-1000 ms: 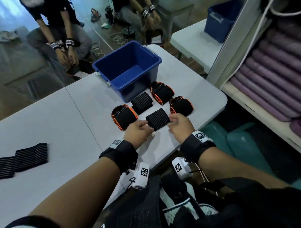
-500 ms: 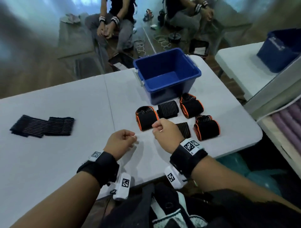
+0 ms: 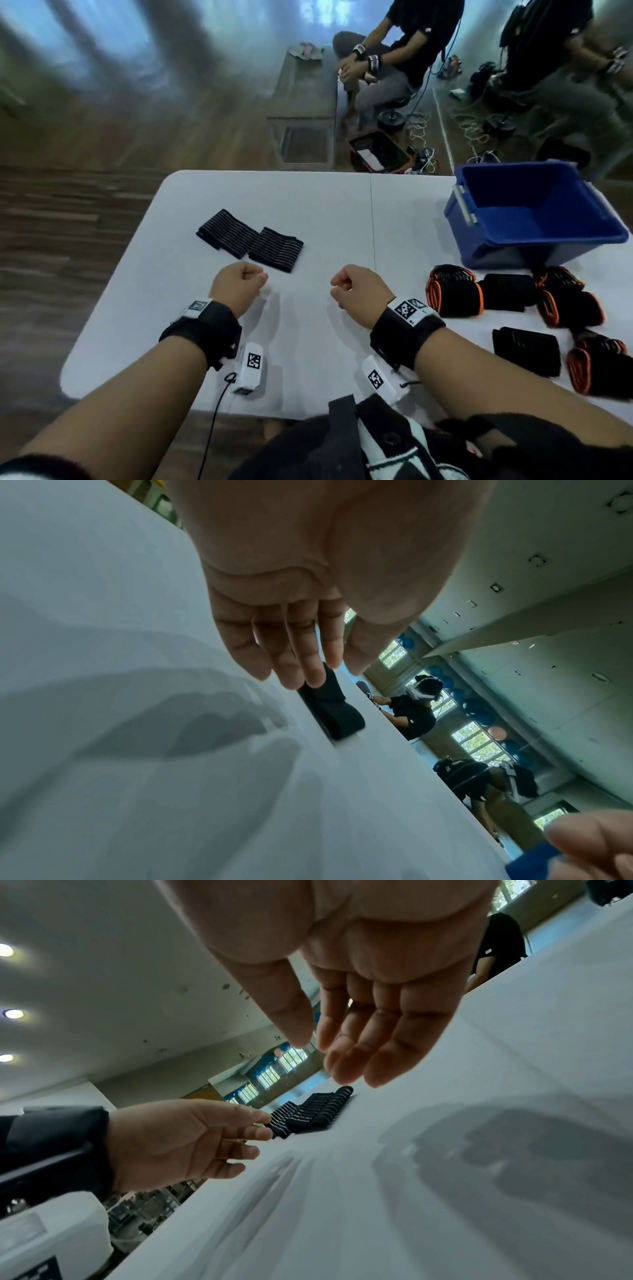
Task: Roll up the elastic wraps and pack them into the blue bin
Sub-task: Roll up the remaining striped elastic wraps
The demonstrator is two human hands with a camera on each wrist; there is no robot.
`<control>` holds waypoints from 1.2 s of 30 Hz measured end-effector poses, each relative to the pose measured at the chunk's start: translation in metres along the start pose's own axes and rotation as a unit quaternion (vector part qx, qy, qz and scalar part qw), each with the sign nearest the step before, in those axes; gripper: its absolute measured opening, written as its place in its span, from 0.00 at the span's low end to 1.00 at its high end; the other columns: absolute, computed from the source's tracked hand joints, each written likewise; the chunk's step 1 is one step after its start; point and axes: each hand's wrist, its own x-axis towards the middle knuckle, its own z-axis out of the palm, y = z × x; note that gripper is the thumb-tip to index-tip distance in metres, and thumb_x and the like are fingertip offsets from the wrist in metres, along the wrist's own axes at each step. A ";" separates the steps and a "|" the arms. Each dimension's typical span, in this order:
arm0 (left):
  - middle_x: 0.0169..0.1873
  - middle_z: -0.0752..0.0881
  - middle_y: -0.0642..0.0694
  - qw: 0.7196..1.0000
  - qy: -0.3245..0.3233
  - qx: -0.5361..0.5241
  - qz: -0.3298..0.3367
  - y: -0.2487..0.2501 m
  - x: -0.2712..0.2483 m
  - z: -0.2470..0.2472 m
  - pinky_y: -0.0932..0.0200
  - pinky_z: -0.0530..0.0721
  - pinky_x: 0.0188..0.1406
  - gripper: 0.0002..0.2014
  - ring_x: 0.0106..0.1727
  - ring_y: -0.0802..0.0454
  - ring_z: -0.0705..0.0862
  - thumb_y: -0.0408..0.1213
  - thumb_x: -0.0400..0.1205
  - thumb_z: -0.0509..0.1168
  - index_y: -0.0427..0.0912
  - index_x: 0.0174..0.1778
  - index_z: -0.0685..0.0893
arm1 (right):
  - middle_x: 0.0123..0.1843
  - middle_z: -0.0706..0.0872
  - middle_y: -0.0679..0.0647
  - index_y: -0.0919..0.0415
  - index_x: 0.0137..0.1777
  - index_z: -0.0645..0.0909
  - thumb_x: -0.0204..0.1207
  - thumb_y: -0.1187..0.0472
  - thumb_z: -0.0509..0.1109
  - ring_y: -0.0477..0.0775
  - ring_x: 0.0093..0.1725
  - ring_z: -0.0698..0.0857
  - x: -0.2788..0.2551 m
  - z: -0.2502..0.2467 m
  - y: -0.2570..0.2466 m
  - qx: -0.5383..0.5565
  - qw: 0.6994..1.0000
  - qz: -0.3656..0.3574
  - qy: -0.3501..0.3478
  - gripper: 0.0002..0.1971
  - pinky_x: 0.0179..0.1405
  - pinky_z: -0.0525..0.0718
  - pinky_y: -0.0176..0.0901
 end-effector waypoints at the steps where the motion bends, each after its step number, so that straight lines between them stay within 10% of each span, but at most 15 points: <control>1: 0.43 0.90 0.44 1.000 0.006 0.007 0.002 -0.003 0.008 -0.008 0.46 0.89 0.51 0.02 0.46 0.41 0.90 0.39 0.80 0.73 0.48 0.45 0.86 | 0.48 0.86 0.49 0.50 0.47 0.80 0.77 0.60 0.69 0.56 0.49 0.88 0.008 0.006 -0.006 -0.011 1.000 0.002 -0.001 0.04 0.52 0.84 0.43; 15: 0.72 0.76 0.42 0.967 -0.033 0.235 0.091 -0.024 0.093 -0.050 0.50 0.77 0.70 0.22 0.71 0.42 0.77 0.45 0.80 0.71 0.45 0.71 0.84 | 0.68 0.80 0.56 0.55 0.67 0.80 0.79 0.61 0.66 0.59 0.64 0.82 0.096 0.060 -0.067 -0.194 0.980 0.032 0.009 0.16 0.61 0.78 0.43; 23: 0.64 0.79 0.42 0.924 -0.048 0.347 0.155 -0.034 0.113 -0.058 0.46 0.82 0.59 0.21 0.64 0.39 0.78 0.49 0.79 0.70 0.47 0.67 0.83 | 0.80 0.69 0.53 0.52 0.70 0.78 0.78 0.54 0.68 0.64 0.72 0.72 0.117 0.091 -0.078 -0.303 0.951 0.067 -0.001 0.20 0.70 0.76 0.53; 29: 0.51 0.84 0.42 0.937 -0.045 0.293 0.186 -0.041 0.120 -0.068 0.50 0.82 0.48 0.11 0.53 0.39 0.83 0.40 0.84 0.61 0.43 0.54 0.87 | 0.63 0.75 0.56 0.52 0.60 0.79 0.73 0.53 0.73 0.61 0.62 0.75 0.115 0.101 -0.079 -0.315 0.944 0.094 0.022 0.16 0.59 0.82 0.54; 36: 0.52 0.88 0.43 0.945 -0.056 0.247 0.207 -0.038 0.115 -0.068 0.51 0.82 0.52 0.14 0.55 0.41 0.85 0.38 0.85 0.58 0.44 0.60 0.87 | 0.44 0.82 0.49 0.51 0.48 0.80 0.69 0.62 0.79 0.50 0.43 0.81 0.099 0.091 -0.069 -0.145 0.979 0.121 0.073 0.12 0.32 0.72 0.36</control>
